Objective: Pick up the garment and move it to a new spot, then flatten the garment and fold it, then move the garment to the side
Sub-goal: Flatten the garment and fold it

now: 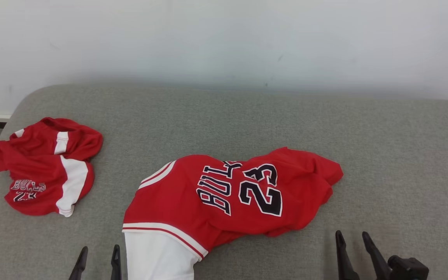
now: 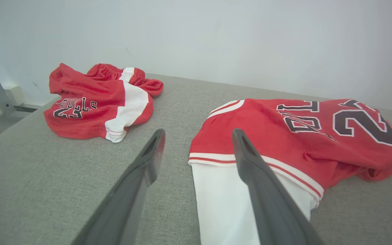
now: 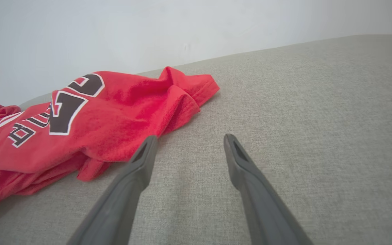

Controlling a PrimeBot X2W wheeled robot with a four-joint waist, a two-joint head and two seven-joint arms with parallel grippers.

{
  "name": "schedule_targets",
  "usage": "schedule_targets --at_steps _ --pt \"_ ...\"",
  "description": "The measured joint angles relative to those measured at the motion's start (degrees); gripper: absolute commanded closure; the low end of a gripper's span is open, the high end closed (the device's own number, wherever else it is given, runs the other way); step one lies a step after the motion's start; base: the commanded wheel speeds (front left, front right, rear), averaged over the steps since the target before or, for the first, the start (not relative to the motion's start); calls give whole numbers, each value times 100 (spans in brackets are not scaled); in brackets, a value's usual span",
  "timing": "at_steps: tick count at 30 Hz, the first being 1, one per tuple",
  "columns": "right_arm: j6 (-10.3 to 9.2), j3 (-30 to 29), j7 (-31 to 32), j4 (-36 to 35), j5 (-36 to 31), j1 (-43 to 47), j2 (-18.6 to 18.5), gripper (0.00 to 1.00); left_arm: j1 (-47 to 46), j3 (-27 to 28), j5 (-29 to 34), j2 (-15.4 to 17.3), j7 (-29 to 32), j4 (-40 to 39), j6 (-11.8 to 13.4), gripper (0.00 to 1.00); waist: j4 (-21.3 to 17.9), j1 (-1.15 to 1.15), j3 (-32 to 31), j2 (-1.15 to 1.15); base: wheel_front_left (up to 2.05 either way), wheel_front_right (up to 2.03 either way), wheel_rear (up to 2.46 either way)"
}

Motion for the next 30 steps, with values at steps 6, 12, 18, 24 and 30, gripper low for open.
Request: schedule_targets --at_steps 6,12,18,24,30 --pt "0 194 1 498 88 -447 -1 0 1 413 600 -422 0 32 -297 0 176 0 -21 0 0 0 0" --pt "0 319 0 1148 82 -976 -3 0 -37 592 803 -610 -12 168 -479 0 374 0 -4 0 0 0 0" --pt "0 414 0 2473 397 -1585 0 0 -120 601 853 -673 -15 290 -545 0 589 0 56 0 0 0 0" --pt "0 544 1 2726 491 -1981 5 100 -190 604 856 -694 -15 331 -554 0 673 1 166 0 0 0 0" --pt "0 416 0 1987 322 -1541 1 100 -181 626 742 -704 -15 399 -577 0 535 0 120 0 0 0 0"
